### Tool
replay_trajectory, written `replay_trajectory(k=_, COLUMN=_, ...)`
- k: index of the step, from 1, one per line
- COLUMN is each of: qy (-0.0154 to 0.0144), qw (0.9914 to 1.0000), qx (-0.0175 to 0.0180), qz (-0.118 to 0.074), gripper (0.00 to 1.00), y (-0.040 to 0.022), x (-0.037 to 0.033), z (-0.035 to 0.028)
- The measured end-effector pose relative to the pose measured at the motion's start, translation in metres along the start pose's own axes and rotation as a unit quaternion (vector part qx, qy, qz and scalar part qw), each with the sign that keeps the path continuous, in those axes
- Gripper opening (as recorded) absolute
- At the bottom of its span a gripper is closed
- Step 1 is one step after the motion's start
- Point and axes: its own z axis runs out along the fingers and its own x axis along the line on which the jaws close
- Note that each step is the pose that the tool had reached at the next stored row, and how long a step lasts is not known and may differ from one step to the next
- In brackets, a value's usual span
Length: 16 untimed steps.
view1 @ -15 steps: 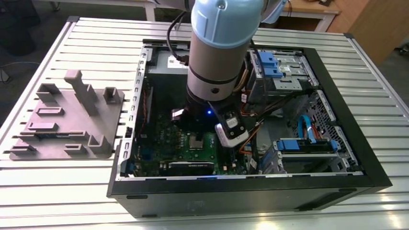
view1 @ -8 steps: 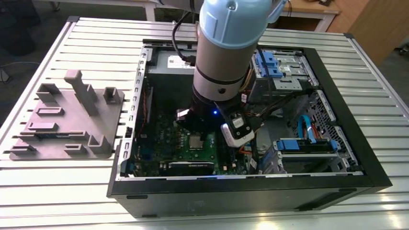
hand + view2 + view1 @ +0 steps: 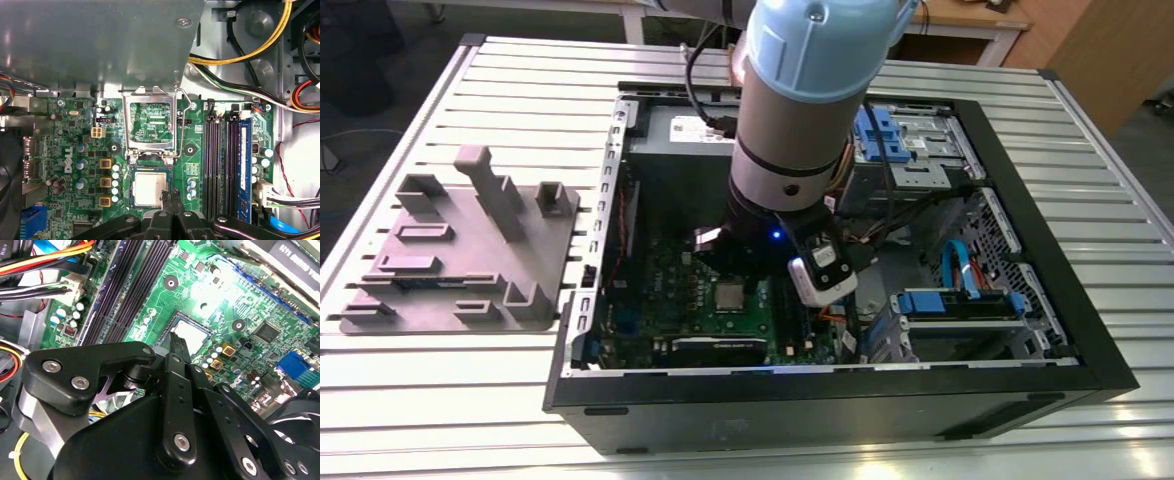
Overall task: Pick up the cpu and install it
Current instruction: 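Close the cpu cover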
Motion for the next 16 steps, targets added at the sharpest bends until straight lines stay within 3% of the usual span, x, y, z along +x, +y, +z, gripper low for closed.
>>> replay_trajectory(k=7, qy=0.0, qw=1.0, qx=0.0, qz=0.0, gripper=0.1, y=0.0007, x=-0.0015, z=0.0001)
replay_trajectory(k=16, qy=0.0, qw=1.0, qx=0.0, qz=0.0, gripper=0.1, y=0.0036, x=-0.0163, z=-0.0003)
